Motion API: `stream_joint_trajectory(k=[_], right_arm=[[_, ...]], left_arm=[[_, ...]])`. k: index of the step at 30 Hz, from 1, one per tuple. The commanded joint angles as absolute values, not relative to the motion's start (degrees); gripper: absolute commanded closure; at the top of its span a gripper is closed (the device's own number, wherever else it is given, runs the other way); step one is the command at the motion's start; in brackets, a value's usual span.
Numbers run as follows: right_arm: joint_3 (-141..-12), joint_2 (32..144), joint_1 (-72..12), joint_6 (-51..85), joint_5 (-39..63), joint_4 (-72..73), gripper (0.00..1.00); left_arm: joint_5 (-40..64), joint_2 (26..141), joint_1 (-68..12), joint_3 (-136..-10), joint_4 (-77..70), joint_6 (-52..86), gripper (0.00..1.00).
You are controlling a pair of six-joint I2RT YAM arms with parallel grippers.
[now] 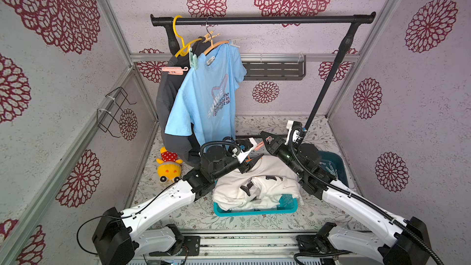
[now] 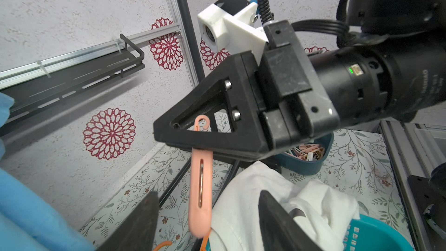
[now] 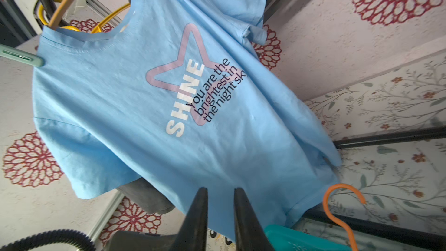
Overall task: Use clothespins to secure the t-shirt on both sides of the hanger
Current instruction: Open the clothespin.
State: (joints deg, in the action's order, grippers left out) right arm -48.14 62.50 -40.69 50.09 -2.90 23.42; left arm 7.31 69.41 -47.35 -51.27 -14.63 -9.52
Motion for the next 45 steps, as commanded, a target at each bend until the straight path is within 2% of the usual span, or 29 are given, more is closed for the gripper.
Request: stream_joint_trajectory(k=[1,4,9,20,24,31,35,42,45], right_arm=[[-48.4,60.5,-40.4,43.9,-8.0,20.8,0.80],[-48.3,60.5,-39.3,41.6,-8.7,19.3,0.84],[-47.8,59.8,-37.0,38.1,-10.9,16.5,1.00],[-42.4,56.8,-32.5,37.5,-12.4,15.2,1.00],[-40.1,56.4,-32.5,39.7,-10.7,17.1,1.00],[-37.1,54.0,-32.5,45.5,-4.2,22.5,1.00],[-35.5,52.4,-32.5,49.6,0.4,26.9,1.00],[-34.5,50.4,-32.6,55.3,5.5,31.4,1.00],[-34.4,49.8,-32.6,56.4,7.0,32.7,1.00]], left_arm=[[7.7,66.4,-47.5,-50.3,-10.7,-8.5,0.32],[7.1,63.9,-47.5,-50.1,-4.4,-6.8,0.32],[3.4,60.0,-47.5,-49.6,5.2,-2.7,0.33],[-2.5,59.4,-47.5,-52.1,20.1,1.3,0.34],[-1.4,60.6,-47.5,-51.4,16.9,2.5,0.37],[4.6,65.2,-47.5,-52.4,7.8,1.3,0.30],[8.4,69.2,-47.4,-52.8,-0.4,0.6,0.31],[13.2,72.9,-47.5,-53.5,-11.5,-2.3,0.38],[15.9,74.0,-47.6,-53.8,-13.8,-3.4,0.44]])
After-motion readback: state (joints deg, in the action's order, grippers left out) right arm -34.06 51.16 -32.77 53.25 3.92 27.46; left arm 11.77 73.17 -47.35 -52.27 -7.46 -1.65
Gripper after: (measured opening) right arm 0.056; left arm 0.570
